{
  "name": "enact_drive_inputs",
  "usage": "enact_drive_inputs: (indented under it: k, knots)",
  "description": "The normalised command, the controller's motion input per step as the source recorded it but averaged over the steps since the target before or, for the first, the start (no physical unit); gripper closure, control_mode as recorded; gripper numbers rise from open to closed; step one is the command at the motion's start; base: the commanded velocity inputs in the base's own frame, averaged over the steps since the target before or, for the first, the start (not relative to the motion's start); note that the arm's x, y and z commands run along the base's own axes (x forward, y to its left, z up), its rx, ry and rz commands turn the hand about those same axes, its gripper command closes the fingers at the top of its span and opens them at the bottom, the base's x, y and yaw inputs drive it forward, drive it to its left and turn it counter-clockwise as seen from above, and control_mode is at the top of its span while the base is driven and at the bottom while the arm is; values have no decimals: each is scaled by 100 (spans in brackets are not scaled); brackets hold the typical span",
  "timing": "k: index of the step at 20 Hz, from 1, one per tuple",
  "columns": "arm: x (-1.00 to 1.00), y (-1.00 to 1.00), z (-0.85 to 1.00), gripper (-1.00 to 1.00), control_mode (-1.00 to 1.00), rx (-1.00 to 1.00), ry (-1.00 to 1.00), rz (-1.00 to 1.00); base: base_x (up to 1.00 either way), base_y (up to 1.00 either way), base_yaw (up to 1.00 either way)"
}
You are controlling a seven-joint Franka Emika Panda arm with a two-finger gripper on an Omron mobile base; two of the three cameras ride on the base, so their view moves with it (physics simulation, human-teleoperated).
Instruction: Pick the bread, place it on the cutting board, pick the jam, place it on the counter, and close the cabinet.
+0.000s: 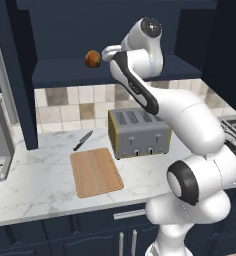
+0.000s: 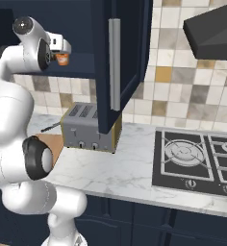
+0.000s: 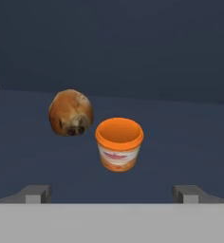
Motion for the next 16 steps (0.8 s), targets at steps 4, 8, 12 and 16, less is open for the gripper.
enact_drive_inputs:
  k: [4,8,12,16]
  knots:
    - [13,0,0,-100,-100,0,4,0,0,0,0]
    - [14,0,0,-100,-100,0,3,0,0,0,0]
    - [18,0,-2,-100,-100,0,1,0,0,0,0]
    - [17,0,-9,-100,-100,0,0,0,0,0,0]
